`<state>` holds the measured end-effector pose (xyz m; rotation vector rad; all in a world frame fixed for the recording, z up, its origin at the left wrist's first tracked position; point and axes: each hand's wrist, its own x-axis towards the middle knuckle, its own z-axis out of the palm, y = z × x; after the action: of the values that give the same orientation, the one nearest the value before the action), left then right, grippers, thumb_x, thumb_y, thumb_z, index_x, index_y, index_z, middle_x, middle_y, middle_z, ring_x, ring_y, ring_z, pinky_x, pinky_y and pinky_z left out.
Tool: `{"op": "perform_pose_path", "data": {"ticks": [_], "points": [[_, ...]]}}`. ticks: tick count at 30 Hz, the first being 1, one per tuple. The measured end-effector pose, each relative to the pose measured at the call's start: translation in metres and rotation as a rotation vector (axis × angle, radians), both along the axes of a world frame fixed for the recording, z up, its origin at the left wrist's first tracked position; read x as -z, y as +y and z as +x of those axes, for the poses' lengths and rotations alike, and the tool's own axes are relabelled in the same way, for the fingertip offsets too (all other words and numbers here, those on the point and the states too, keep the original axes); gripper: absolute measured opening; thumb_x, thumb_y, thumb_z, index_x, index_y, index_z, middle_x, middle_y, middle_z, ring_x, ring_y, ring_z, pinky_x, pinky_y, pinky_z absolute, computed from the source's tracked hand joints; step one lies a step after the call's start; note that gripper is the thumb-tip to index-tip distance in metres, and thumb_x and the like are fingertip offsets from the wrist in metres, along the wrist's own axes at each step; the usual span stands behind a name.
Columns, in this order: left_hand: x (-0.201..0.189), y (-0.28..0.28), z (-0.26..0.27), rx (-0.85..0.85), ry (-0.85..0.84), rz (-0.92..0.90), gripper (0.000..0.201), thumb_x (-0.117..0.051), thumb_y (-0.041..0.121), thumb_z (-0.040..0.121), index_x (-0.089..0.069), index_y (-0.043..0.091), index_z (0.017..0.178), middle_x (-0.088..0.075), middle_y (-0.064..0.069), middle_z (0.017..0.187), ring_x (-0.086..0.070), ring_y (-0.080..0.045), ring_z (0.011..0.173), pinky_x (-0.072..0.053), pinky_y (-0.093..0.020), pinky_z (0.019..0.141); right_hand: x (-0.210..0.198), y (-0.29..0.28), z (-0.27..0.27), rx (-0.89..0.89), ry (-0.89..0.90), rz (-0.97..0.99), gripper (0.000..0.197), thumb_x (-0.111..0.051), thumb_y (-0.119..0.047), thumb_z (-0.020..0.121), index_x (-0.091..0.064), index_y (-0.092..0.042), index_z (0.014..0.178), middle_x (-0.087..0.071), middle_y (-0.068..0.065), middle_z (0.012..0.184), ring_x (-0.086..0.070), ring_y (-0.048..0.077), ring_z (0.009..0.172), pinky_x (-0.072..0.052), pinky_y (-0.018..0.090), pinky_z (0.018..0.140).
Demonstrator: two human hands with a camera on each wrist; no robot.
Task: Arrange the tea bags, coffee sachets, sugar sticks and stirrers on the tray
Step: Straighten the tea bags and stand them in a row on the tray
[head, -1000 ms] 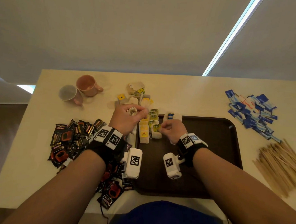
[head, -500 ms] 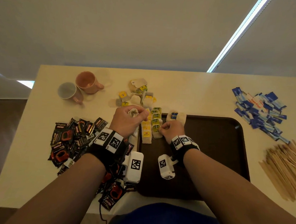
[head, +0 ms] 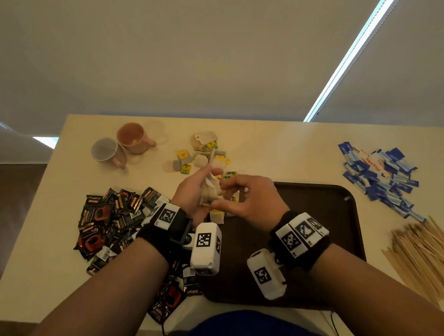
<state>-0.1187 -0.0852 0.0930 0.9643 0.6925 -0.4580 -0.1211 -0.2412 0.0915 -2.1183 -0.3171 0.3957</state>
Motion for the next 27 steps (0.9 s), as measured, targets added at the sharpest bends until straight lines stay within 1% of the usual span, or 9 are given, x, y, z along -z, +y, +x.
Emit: {"op": "perform_pose_path", "data": {"ticks": [2,6,11,13,16,18,21,24,27], "points": [[-0.006,-0.006,-0.004,-0.040,0.022,-0.098,0.026,-0.046,0.028,0.104,-0.061,0.007,0.102,-0.068,-0.014,0.077,-0.068,-0.022,0.058,-0.054,-0.026,0.048,-0.002,-0.001,-0.002,0.010,-0.044,-0.060,0.040,-0.082,-0.040,0.075,-0.073,-0.019,0.108,-0.071,-0.009,0.090,-0.063,0.001,0.082,-0.045,0.011,0.079],[-0.007,-0.014,-0.009,-0.037,-0.011,-0.139,0.021,-0.047,0.023,0.100,-0.061,0.008,0.104,-0.066,-0.017,0.096,-0.065,-0.025,0.076,-0.051,-0.034,0.063,-0.001,-0.012,0.002,0.151,-0.060,-0.031,0.011,-0.076,-0.027,0.084,-0.076,-0.018,0.091,-0.072,-0.008,0.082,-0.060,-0.004,0.073,-0.041,0.004,0.068],[-0.004,-0.018,-0.018,0.000,-0.034,-0.165,0.028,-0.042,0.017,0.103,-0.059,0.005,0.122,-0.064,-0.021,0.127,-0.061,-0.035,0.118,-0.049,-0.045,0.096,0.001,-0.026,0.003,0.236,0.002,-0.021,0.009,-0.077,-0.024,0.083,-0.068,-0.025,0.081,-0.067,-0.011,0.070,-0.062,0.001,0.067,-0.046,0.015,0.066],[-0.002,-0.019,-0.022,0.006,-0.054,-0.149,0.034,-0.043,0.008,0.100,-0.056,0.001,0.131,-0.062,-0.023,0.131,-0.057,-0.037,0.126,-0.047,-0.048,0.101,0.000,-0.027,0.000,0.244,0.010,-0.020,0.011,-0.076,-0.024,0.083,-0.066,-0.026,0.080,-0.068,-0.010,0.071,-0.065,0.004,0.069,-0.047,0.017,0.067],[0.000,-0.018,-0.024,0.059,-0.098,-0.052,0.035,-0.049,0.000,0.097,-0.055,-0.001,0.132,-0.065,-0.025,0.125,-0.064,-0.037,0.116,-0.059,-0.039,0.087,0.002,-0.026,-0.005,0.261,0.019,-0.010,0.012,-0.075,-0.024,0.085,-0.064,-0.026,0.080,-0.071,-0.005,0.072,-0.067,0.007,0.069,-0.051,0.024,0.069],[0.001,-0.016,-0.025,0.045,-0.081,0.009,0.030,-0.050,-0.001,0.098,-0.058,0.003,0.127,-0.069,-0.023,0.113,-0.071,-0.032,0.096,-0.062,-0.032,0.067,0.002,-0.026,-0.008,0.285,0.046,0.019,0.011,-0.073,-0.023,0.086,-0.063,-0.024,0.081,-0.072,-0.001,0.070,-0.062,0.004,0.057,-0.046,0.023,0.060],[0.003,-0.015,-0.025,0.036,-0.092,0.156,0.025,-0.049,0.002,0.101,-0.058,0.005,0.124,-0.070,-0.018,0.089,-0.069,-0.019,0.065,-0.059,-0.027,0.055,0.000,-0.029,-0.010,0.339,0.127,0.122,0.008,-0.070,-0.016,0.089,-0.063,-0.014,0.086,-0.072,0.008,0.074,-0.052,0.003,0.042,-0.041,0.021,0.045],[0.004,-0.014,-0.027,0.082,-0.171,0.352,0.019,-0.056,0.005,0.099,-0.064,0.008,0.116,-0.069,-0.014,0.086,-0.065,-0.011,0.055,-0.054,-0.022,0.049,-0.001,-0.035,-0.009,0.357,0.062,0.105,0.009,-0.073,-0.015,0.086,-0.066,-0.018,0.081,-0.069,0.000,0.079,-0.060,0.004,0.065,-0.046,0.020,0.062],[0.005,-0.011,-0.025,0.086,-0.211,0.425,0.008,-0.064,0.006,0.095,-0.068,0.007,0.101,-0.067,-0.014,0.079,-0.059,-0.014,0.054,-0.050,-0.023,0.047,-0.008,-0.036,-0.012,0.273,0.080,0.150,0.005,-0.075,-0.014,0.085,-0.070,-0.016,0.084,-0.068,-0.001,0.083,-0.061,0.004,0.075,-0.049,0.017,0.073]]}}
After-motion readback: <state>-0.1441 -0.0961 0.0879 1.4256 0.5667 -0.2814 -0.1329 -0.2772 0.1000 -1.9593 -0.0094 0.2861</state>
